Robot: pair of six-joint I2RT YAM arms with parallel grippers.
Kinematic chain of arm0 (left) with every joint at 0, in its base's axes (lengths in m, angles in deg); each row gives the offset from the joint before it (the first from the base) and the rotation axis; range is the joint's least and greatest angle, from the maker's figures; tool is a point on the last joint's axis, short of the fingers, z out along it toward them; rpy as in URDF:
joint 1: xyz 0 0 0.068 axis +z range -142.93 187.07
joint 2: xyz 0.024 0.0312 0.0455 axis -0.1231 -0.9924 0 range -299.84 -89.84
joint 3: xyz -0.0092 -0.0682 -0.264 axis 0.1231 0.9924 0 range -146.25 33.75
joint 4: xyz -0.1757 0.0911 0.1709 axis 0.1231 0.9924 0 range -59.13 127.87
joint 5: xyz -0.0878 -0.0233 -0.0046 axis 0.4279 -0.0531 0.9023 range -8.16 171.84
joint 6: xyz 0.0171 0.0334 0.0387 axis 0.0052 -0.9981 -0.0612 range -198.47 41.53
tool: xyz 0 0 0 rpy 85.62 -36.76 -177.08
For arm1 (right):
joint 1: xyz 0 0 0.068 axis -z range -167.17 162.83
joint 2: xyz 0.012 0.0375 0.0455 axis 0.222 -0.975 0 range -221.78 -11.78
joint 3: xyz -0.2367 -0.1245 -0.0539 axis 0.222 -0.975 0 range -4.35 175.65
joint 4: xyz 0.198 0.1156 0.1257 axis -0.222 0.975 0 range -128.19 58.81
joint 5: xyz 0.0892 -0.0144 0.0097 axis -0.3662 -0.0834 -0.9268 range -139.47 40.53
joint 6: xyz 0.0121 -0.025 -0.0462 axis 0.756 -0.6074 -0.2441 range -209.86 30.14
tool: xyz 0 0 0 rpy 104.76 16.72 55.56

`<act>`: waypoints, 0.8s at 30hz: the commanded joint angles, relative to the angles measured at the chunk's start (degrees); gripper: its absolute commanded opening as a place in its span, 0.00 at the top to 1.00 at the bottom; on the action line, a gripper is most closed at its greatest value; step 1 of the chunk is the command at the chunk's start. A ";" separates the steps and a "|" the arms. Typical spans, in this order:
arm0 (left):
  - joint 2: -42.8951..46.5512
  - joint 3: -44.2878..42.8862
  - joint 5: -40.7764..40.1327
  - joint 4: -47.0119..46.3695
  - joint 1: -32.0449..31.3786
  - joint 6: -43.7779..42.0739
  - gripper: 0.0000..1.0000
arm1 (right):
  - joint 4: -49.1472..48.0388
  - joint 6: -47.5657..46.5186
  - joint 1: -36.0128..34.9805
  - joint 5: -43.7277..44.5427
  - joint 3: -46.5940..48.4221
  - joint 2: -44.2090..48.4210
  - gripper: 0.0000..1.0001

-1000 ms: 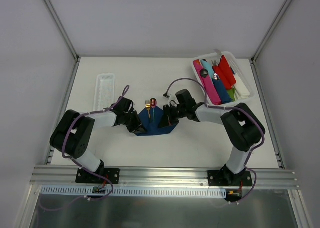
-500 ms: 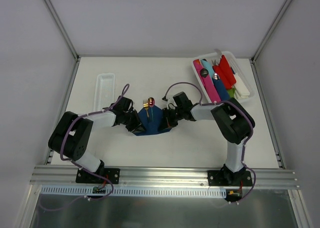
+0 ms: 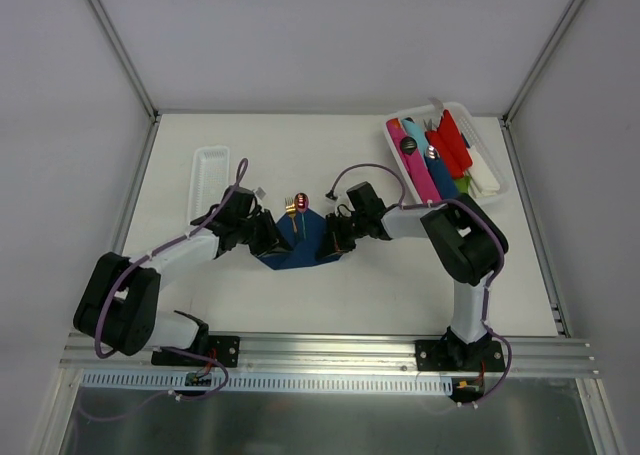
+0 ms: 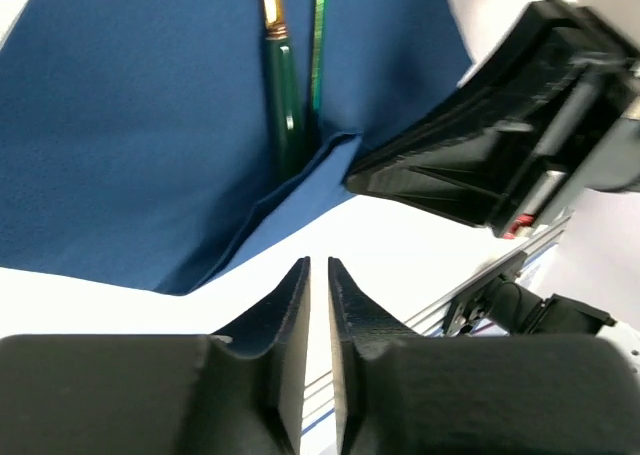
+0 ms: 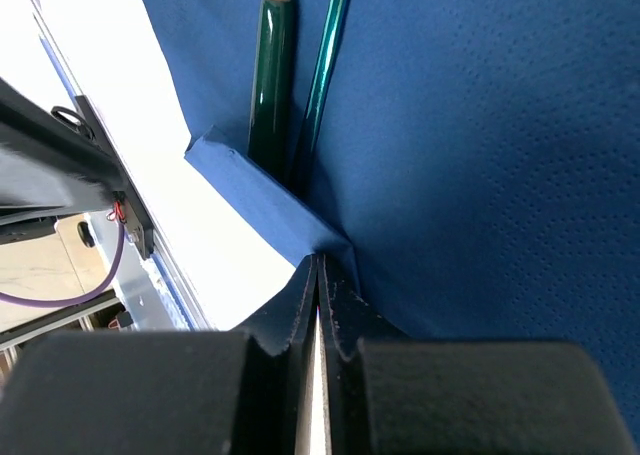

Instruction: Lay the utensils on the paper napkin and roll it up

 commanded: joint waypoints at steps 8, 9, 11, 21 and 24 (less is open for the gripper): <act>-8.78 -0.25 1.37 -4.17 -2.92 1.33 0.94 | 0.87 -0.18 1.05 3.90 1.17 -2.36 0.97; -9.14 0.10 1.37 -4.70 -3.10 1.94 0.94 | 0.87 -0.18 1.05 3.90 1.17 -2.45 0.97; -9.66 0.27 1.46 -4.88 -3.45 2.38 0.94 | 1.13 -0.18 1.22 3.90 1.17 -2.54 0.97; -10.81 2.12 -0.30 -4.88 -3.45 3.70 0.94 | 1.22 -0.36 1.58 3.90 1.17 -2.80 0.97; -10.72 2.65 -1.61 -4.54 -3.45 4.14 0.94 | 1.39 -0.53 1.84 3.99 1.17 -2.89 0.97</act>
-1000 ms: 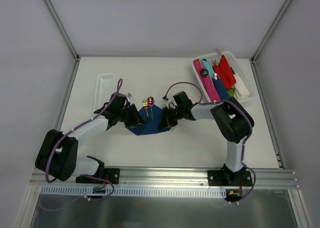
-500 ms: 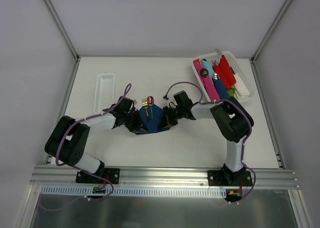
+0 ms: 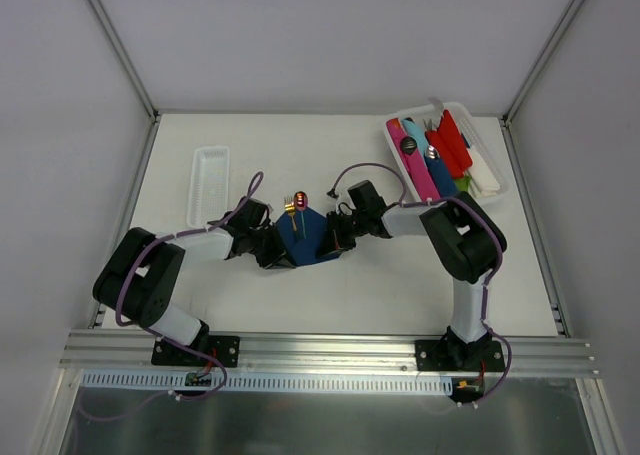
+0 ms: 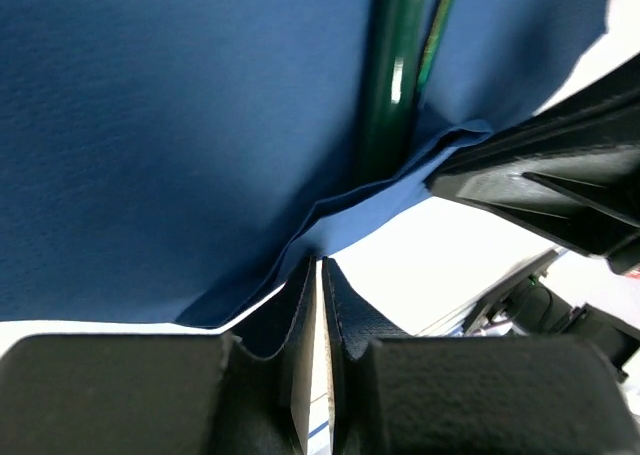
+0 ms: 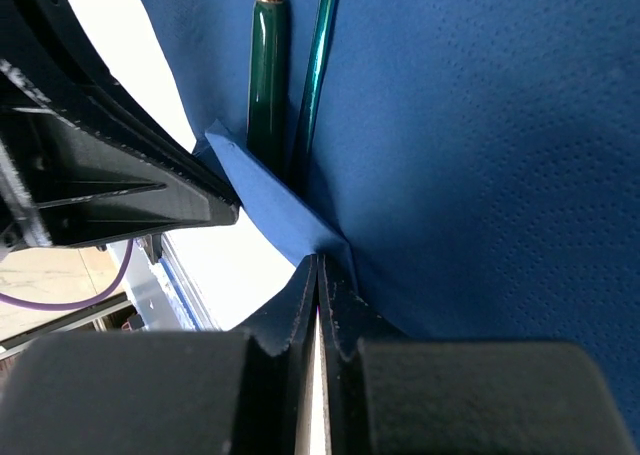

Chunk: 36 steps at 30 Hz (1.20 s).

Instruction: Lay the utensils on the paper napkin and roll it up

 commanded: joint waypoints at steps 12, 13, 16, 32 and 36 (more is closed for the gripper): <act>8.72 4.74 -8.25 4.52 2.44 1.98 0.92 | 2.32 -2.33 1.34 5.17 0.25 -1.60 0.97; 9.43 5.01 -8.51 5.22 2.88 1.98 0.92 | 2.32 -2.41 1.25 5.26 0.25 -1.69 0.98; 11.37 5.36 -8.69 6.88 4.55 1.28 0.92 | 2.40 -2.50 1.34 5.17 0.34 -1.77 0.97; 19.73 -0.87 -6.24 5.75 3.68 -5.84 0.79 | 2.40 -0.74 1.16 4.12 0.69 -1.77 0.97; 15.07 -3.25 -5.26 5.31 1.93 -6.19 0.85 | 2.40 -0.39 1.16 3.85 1.30 -1.95 0.97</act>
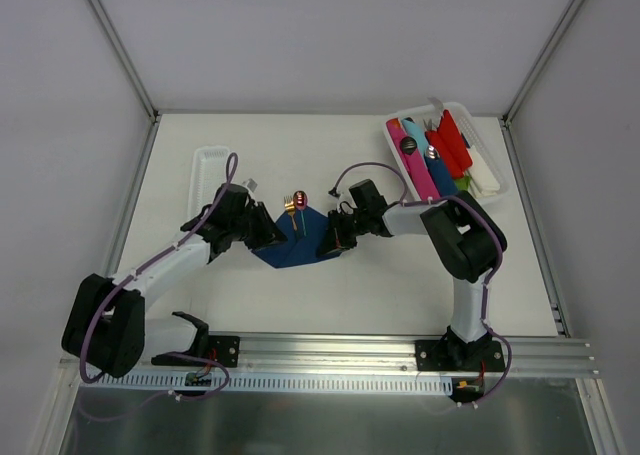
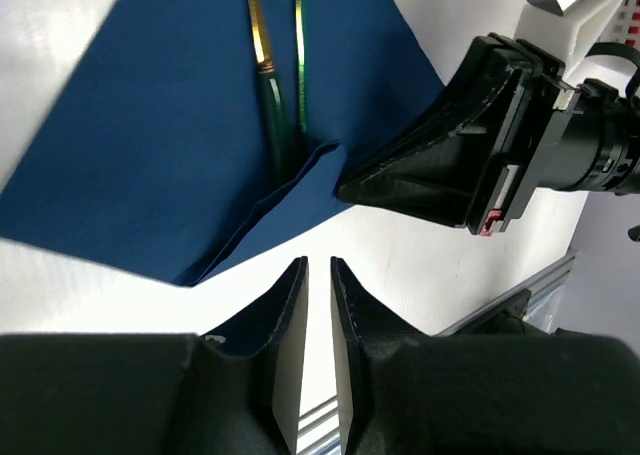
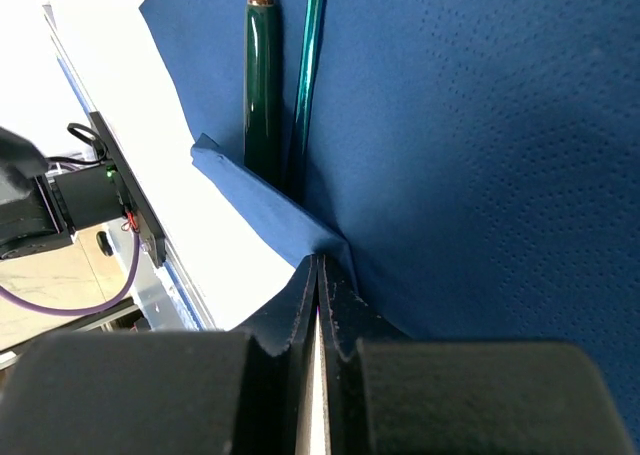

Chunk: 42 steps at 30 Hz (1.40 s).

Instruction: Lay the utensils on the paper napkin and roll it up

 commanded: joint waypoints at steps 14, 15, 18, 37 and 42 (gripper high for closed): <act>-13.62 -5.21 2.99 -6.87 -7.06 -0.94 0.88 | 3.13 -0.83 0.60 3.13 1.61 -1.66 0.96; -13.80 -5.48 2.63 -6.87 -7.42 -0.76 0.88 | 3.13 -0.74 0.51 3.13 1.70 -1.75 0.96; -15.29 -6.18 1.84 -6.96 -8.30 0.03 0.88 | 3.31 -0.83 0.68 3.13 1.70 -1.84 0.96; -18.73 3.39 9.04 -37.50 -5.06 8.45 0.91 | 4.27 -1.53 1.39 2.25 1.88 -1.75 0.96; -18.64 5.24 14.83 -41.67 -3.65 7.33 0.95 | 4.54 -1.97 1.74 2.33 2.23 -1.93 0.96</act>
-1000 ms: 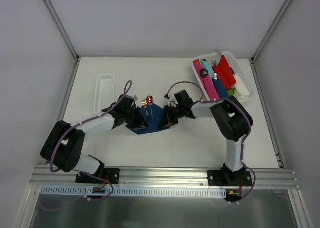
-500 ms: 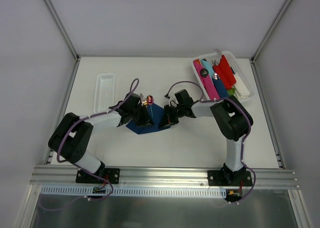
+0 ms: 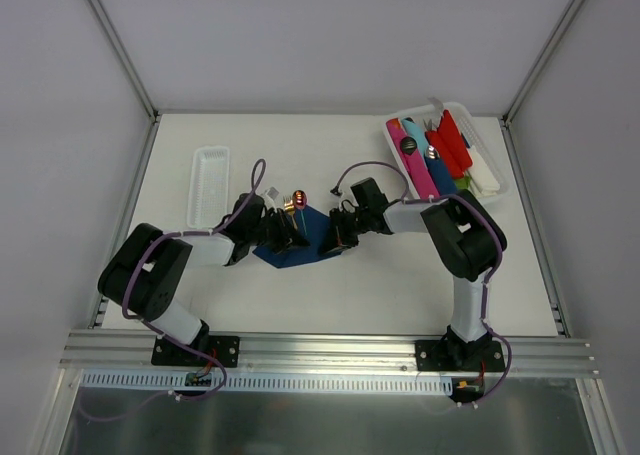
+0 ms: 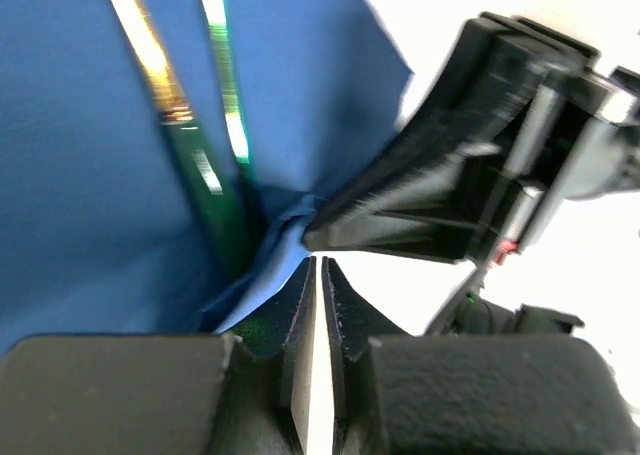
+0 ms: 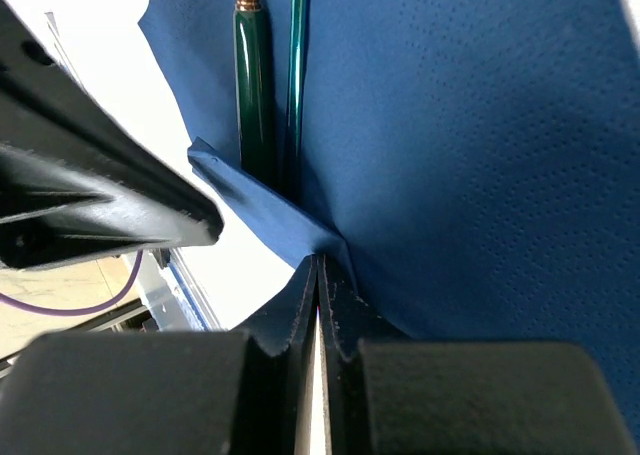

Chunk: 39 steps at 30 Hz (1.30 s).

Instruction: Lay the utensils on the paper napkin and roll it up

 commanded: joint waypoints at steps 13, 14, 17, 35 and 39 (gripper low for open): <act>-1.82 0.61 3.49 -7.73 1.19 0.68 0.99 | 5.12 -3.44 1.42 2.57 2.89 -1.56 0.96; -2.09 0.70 3.14 -7.73 1.45 0.77 0.99 | 5.21 -3.53 1.41 2.40 2.98 -1.56 0.96; -3.05 0.26 3.14 -8.25 1.72 1.03 1.00 | 5.29 -3.79 1.41 2.05 3.07 -1.47 0.96; -10.18 -1.32 3.32 -13.09 2.59 4.81 1.00 | 5.65 -4.23 1.50 1.34 3.16 -1.47 0.96; -10.35 -0.36 3.49 -14.40 3.12 5.08 1.00 | 5.65 -4.32 1.50 1.17 2.98 -1.38 0.96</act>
